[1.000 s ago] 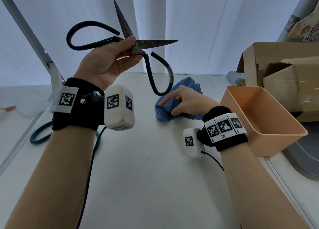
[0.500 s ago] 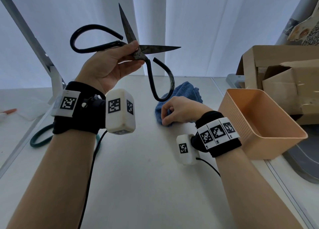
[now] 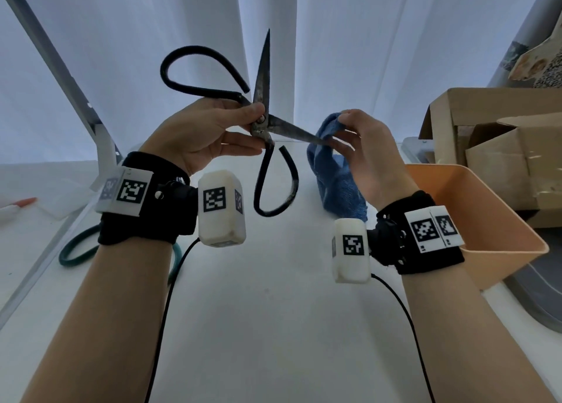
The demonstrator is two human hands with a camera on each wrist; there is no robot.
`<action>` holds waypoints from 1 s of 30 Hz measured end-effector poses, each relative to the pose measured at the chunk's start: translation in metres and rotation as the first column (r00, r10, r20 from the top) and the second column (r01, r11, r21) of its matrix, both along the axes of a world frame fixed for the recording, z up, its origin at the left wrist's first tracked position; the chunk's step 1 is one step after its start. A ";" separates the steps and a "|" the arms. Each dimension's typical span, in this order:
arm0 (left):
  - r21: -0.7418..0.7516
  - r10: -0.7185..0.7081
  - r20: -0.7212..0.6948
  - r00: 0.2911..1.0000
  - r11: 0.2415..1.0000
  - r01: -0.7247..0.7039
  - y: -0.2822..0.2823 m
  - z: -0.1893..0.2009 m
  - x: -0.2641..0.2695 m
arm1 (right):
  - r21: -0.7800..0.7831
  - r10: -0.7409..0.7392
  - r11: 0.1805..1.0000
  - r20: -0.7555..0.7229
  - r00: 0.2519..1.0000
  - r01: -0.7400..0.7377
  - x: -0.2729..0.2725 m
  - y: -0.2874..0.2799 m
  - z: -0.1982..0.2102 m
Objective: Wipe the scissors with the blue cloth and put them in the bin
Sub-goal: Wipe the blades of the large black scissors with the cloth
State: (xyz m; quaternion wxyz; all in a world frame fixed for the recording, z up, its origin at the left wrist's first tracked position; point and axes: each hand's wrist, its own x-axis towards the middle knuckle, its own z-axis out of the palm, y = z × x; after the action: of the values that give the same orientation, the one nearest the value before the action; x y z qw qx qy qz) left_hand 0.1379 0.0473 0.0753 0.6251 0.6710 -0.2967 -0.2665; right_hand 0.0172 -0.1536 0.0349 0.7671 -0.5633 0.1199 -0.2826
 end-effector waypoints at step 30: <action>0.214 -0.014 0.170 0.985 0.977 -0.022 -0.025 -0.007 -0.019 | -0.467 0.118 0.839 -0.346 0.931 -0.280 -0.001 0.019 0.000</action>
State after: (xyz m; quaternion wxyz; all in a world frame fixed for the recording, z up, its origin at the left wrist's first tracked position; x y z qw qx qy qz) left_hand 0.1186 0.0220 0.0685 0.5217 0.7556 -0.3171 -0.2374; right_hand 0.0166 -0.1350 0.0352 0.5890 -0.7912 0.0975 -0.1322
